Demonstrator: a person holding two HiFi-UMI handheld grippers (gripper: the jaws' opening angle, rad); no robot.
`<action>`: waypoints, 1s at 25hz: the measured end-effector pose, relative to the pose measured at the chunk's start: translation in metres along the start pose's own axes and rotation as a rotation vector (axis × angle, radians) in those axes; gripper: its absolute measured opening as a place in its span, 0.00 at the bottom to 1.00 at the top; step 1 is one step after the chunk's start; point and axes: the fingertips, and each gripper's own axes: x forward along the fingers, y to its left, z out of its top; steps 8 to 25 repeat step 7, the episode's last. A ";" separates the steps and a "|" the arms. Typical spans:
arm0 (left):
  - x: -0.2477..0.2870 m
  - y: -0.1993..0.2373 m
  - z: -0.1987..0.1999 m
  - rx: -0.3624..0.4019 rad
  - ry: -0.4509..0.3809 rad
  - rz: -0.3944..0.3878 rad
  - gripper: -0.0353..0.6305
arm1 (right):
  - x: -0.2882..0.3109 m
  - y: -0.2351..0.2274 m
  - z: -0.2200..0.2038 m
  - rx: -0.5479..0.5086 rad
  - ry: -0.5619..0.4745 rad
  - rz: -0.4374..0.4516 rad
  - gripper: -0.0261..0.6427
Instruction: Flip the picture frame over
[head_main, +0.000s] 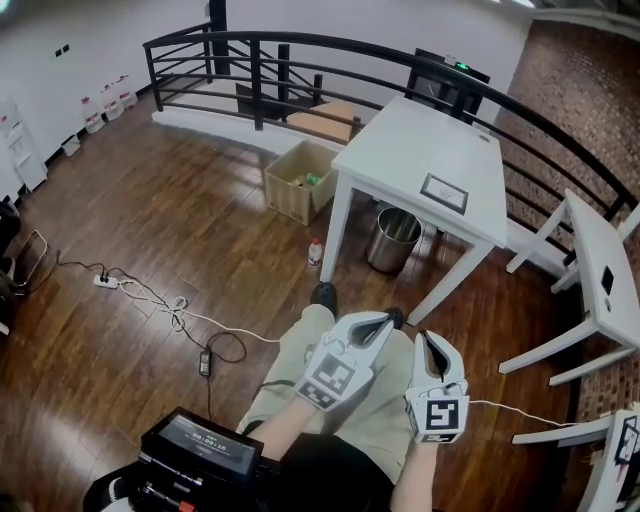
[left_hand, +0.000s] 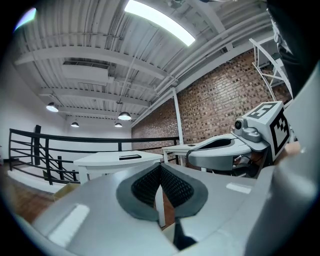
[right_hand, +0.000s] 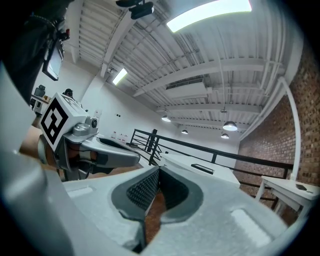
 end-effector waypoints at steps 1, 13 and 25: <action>0.001 0.000 0.000 0.002 0.000 -0.001 0.08 | 0.000 -0.001 -0.001 0.001 0.000 -0.001 0.03; 0.008 0.003 -0.003 0.006 0.005 0.001 0.08 | 0.008 -0.002 -0.005 0.000 -0.002 0.015 0.03; 0.008 0.003 -0.003 0.006 0.005 0.001 0.08 | 0.008 -0.002 -0.005 0.000 -0.002 0.015 0.03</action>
